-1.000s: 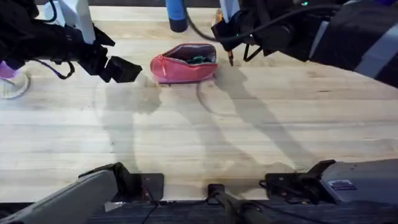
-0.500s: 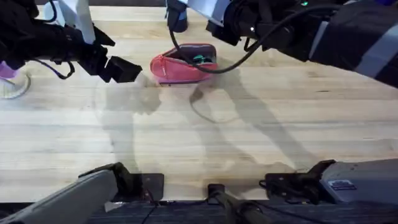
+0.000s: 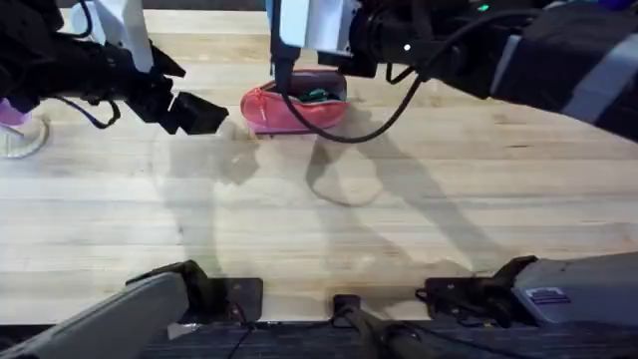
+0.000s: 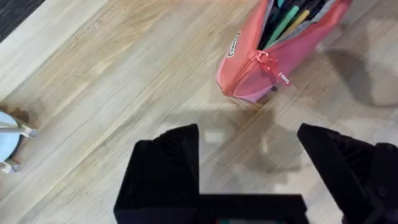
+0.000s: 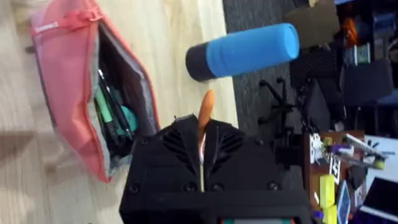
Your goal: Unzip the bag, pick up the pens from the table one at a time and place them inside, then zip the bag closed.
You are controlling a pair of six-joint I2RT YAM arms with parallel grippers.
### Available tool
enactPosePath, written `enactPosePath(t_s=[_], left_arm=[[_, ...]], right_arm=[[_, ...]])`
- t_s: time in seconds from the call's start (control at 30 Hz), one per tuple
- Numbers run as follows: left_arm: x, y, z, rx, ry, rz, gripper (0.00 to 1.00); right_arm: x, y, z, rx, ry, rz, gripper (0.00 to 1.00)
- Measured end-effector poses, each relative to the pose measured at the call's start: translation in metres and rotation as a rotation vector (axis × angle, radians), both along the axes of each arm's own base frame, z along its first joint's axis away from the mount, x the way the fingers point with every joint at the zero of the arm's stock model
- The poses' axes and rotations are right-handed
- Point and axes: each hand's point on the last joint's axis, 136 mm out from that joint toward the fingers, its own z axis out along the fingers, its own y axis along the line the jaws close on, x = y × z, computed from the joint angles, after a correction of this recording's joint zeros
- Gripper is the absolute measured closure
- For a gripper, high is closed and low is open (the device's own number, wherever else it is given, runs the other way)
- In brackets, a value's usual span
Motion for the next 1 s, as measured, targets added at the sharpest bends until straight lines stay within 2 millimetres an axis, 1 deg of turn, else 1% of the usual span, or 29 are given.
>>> enactPosePath(t_s=[0.07, 0.23, 0.33, 0.47, 0.73, 0.9, 1.0], left_arm=[[0.0, 0.0, 0.0, 0.0, 0.0, 0.0, 0.008], [0.0, 0.0, 0.0, 0.0, 0.0, 0.0, 0.007], [0.0, 0.0, 0.0, 0.0, 0.0, 0.0, 0.007], [0.0, 0.0, 0.0, 0.0, 0.0, 0.0, 0.007], [0.0, 0.0, 0.0, 0.0, 0.0, 0.0, 0.008], [0.0, 0.0, 0.0, 0.0, 0.0, 0.0, 0.007], [0.0, 0.0, 0.0, 0.0, 0.0, 0.0, 0.007]], right_arm=[[0.0, 0.004, -0.009, -0.027, 0.005, 0.024, 0.971], [-0.004, 0.017, -0.044, -0.103, 0.042, 0.086, 0.971], [-0.006, 0.022, -0.059, -0.128, 0.064, 0.106, 0.971], [-0.007, 0.024, -0.07, -0.153, 0.076, 0.123, 0.971], [-0.014, 0.034, -0.075, -0.159, 0.081, 0.171, 0.971], [-0.022, 0.046, -0.09, -0.161, 0.113, 0.217, 0.972], [-0.024, 0.048, -0.101, -0.171, 0.133, 0.226, 0.971]])
